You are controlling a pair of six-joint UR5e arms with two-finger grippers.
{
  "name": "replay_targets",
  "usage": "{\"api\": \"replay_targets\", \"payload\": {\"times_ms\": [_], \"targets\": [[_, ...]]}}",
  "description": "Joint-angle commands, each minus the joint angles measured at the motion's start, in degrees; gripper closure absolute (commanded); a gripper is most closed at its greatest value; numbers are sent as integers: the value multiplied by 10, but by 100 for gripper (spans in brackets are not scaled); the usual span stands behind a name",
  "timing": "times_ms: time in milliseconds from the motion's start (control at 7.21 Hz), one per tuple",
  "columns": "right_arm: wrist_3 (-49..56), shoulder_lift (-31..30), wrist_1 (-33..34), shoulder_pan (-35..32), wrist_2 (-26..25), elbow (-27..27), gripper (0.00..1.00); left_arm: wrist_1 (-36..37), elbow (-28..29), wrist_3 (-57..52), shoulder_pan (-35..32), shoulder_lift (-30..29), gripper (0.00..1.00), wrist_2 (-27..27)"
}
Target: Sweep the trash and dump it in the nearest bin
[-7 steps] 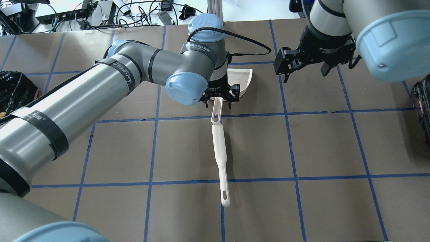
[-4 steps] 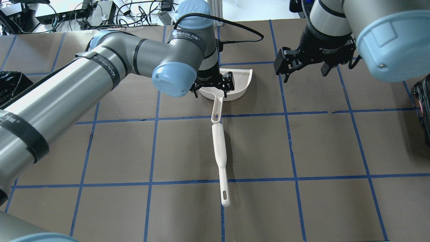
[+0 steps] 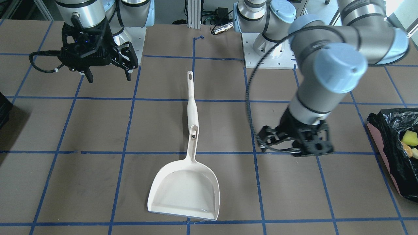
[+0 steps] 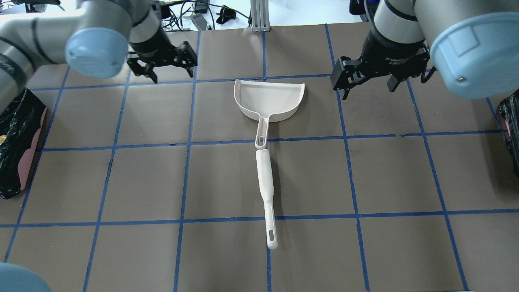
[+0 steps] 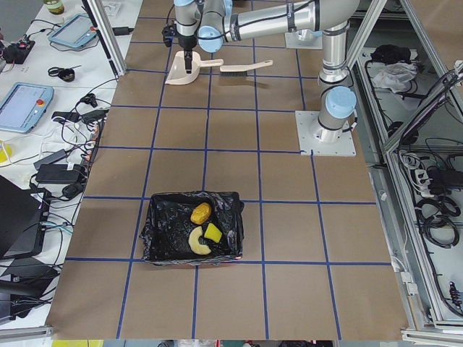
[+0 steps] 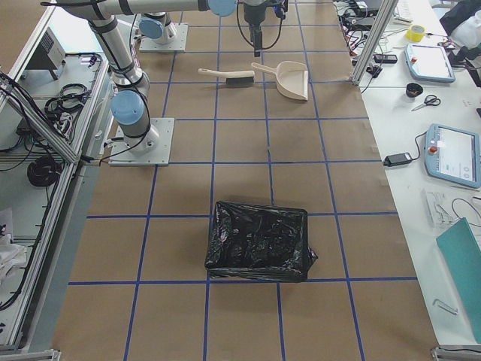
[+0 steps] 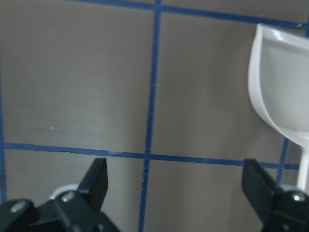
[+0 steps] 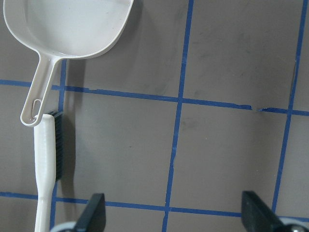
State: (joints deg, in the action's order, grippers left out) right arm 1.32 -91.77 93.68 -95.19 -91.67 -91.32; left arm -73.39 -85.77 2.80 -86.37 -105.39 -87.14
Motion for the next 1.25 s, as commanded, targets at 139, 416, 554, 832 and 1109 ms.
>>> {"api": "replay_targets", "payload": {"times_ms": [139,416,554,832,1109], "targets": [[0,1,-1,0,0,0,0,-151,31,-115,95,104,0,-69],[0,0,-1,0,0,0,0,-149,-3,-51,82,124,0,-22],[0,0,0,0,0,0,0,-145,-10,3,38,131,0,-29],[-2,0,13,0,1,0,0,-141,-18,12,-28,130,0,-37],[-7,-1,27,0,12,2,0,-132,-21,1,-32,132,0,-36]]}}
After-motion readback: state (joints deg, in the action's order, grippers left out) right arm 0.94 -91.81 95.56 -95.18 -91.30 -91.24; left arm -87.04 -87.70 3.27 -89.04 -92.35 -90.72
